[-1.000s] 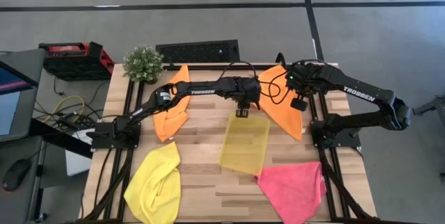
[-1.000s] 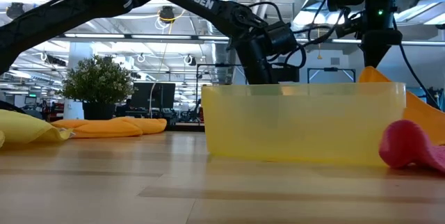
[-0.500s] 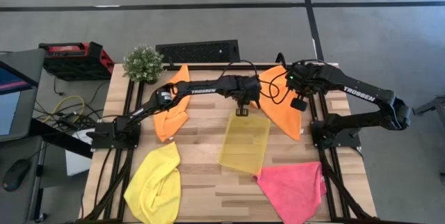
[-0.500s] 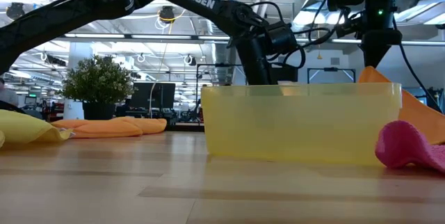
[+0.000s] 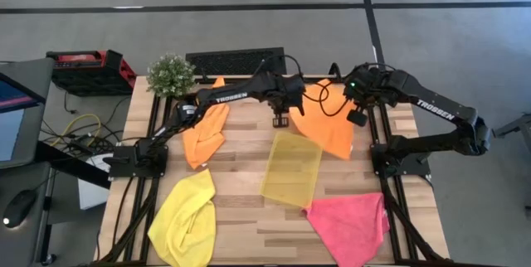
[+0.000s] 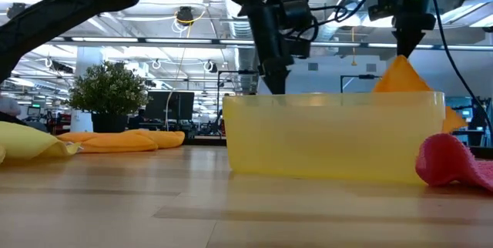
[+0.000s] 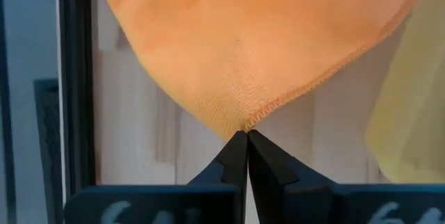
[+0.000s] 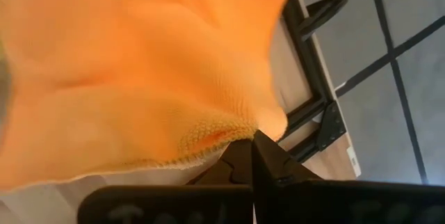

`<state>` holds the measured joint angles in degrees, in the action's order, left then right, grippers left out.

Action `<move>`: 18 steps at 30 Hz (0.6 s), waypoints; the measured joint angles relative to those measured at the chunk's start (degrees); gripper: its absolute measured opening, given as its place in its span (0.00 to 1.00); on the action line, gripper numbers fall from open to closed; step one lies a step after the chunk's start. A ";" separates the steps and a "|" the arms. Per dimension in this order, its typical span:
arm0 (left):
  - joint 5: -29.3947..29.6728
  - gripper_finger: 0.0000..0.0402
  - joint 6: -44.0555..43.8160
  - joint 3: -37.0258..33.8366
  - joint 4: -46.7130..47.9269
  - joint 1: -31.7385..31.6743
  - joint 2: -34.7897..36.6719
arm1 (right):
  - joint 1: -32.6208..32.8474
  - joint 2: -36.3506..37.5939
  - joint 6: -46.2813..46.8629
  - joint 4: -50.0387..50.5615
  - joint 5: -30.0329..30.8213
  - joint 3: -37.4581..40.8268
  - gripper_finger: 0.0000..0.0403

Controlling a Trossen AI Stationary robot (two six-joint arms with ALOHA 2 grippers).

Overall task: Fold microfiber towels
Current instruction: Fold the right orange microfiber towel

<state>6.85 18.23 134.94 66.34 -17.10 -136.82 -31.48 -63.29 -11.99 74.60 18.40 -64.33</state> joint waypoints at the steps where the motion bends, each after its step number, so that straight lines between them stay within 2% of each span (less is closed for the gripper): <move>1: 0.00 0.00 -0.36 -0.02 1.23 0.00 0.41 | -0.20 0.00 0.00 0.01 0.06 0.00 0.01; 10: -0.10 0.00 -3.84 -0.06 13.51 0.45 2.52 | -2.15 -0.51 0.02 0.43 -0.38 0.00 0.01; 18: -0.16 0.00 -4.54 0.01 11.09 1.91 2.52 | -2.39 -0.46 -0.05 -0.47 -0.75 0.00 0.02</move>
<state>6.68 13.69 134.96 77.42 -15.19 -134.30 -33.88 -63.75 -12.04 74.13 17.65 -64.34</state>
